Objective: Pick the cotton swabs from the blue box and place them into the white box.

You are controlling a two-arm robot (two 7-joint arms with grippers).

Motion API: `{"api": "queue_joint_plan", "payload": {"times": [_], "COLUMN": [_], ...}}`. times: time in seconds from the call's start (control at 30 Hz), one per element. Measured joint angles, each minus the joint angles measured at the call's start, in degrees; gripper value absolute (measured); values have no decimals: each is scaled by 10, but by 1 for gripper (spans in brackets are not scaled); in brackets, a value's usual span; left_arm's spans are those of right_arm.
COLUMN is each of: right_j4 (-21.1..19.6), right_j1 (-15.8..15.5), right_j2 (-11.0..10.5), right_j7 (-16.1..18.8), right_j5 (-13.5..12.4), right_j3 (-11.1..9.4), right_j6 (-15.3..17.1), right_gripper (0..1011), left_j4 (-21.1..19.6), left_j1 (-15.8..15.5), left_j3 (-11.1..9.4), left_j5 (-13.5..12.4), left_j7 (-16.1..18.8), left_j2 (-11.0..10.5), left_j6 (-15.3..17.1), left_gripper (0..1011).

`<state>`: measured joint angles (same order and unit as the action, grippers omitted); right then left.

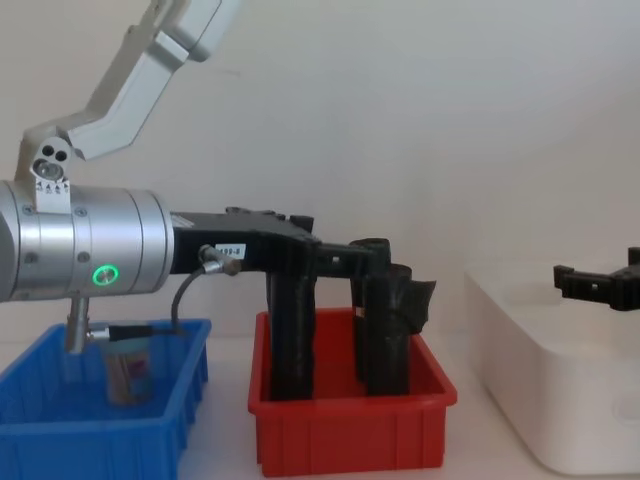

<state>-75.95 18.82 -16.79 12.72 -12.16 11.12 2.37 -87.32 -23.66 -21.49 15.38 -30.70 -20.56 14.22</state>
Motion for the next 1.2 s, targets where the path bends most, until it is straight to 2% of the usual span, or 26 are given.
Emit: {"api": "queue_joint_plan", "payload": {"times": [0.97,1.2], "right_j4": [-210,-244], "right_j1": [-164,-190], "right_j2": [-22,-25], "right_j7": [-74,-86], "right_j5": [-36,-42], "right_j3": [15,18], "right_j6": [-3,-4], "right_gripper": [1002,1002], "left_j4": [-43,-53], "left_j1": [73,90], "left_j3": [-34,-41], "left_j5": [-28,-35], "left_j7": [218,267], "left_j2": [-10,-12], "left_j6": [-98,-119], "left_gripper": [1004,1004]}}
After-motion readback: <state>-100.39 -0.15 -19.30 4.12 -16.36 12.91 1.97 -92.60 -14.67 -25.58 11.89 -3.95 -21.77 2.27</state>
